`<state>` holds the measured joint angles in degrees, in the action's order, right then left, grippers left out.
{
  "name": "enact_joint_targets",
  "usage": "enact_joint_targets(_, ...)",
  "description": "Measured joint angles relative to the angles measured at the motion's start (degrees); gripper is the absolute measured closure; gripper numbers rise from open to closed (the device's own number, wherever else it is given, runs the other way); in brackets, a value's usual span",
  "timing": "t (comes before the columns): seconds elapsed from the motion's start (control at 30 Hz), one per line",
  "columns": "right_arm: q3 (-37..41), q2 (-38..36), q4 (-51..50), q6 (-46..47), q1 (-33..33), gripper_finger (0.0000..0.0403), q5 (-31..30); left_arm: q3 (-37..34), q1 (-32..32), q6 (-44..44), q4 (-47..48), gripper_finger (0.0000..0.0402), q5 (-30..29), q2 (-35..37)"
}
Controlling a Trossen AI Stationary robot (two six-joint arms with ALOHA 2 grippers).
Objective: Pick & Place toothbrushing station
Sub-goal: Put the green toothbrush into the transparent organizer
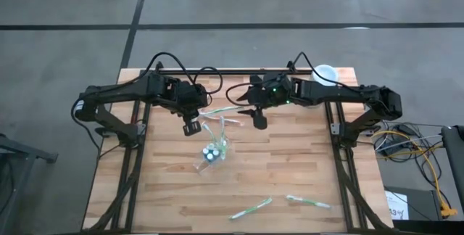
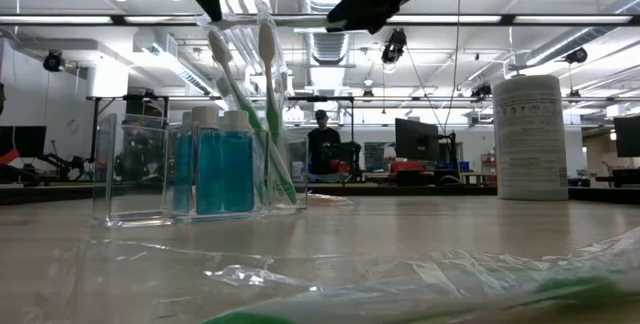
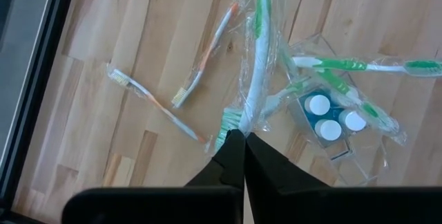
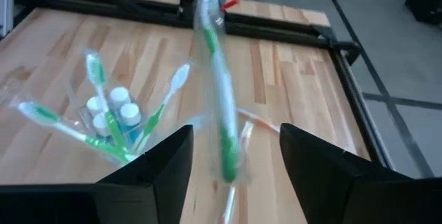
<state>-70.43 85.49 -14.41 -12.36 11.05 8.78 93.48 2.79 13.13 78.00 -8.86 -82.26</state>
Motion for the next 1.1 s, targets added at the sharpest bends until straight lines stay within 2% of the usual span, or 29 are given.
enact_joint_targets(0.17,0.1,0.0,-2.2,-0.1,-0.3,0.0224,-3.2,0.0,0.0,0.0,0.0,0.0392,0.0,0.0)
enact_joint_targets(0.43,0.1,0.0,-2.1,-0.3,-0.3,0.0297,-3.4,0.0,0.0,0.0,0.0,0.0396,0.0,0.0)
enact_joint_targets(0.63,0.1,0.0,-2.1,-0.1,-0.4,0.0331,-3.3,0.0,0.0,0.0,0.0,0.0392,0.0,0.0)
enact_joint_targets(0.83,0.1,0.0,-1.2,0.3,-0.9,0.0342,-3.0,0.0,0.0,0.0,0.1,0.0398,0.0,0.0)
enact_joint_targets(1.1,0.0,0.0,1.3,4.6,-0.9,0.0326,-2.9,0.0,0.0,0.0,0.0,0.0393,0.0,0.0)
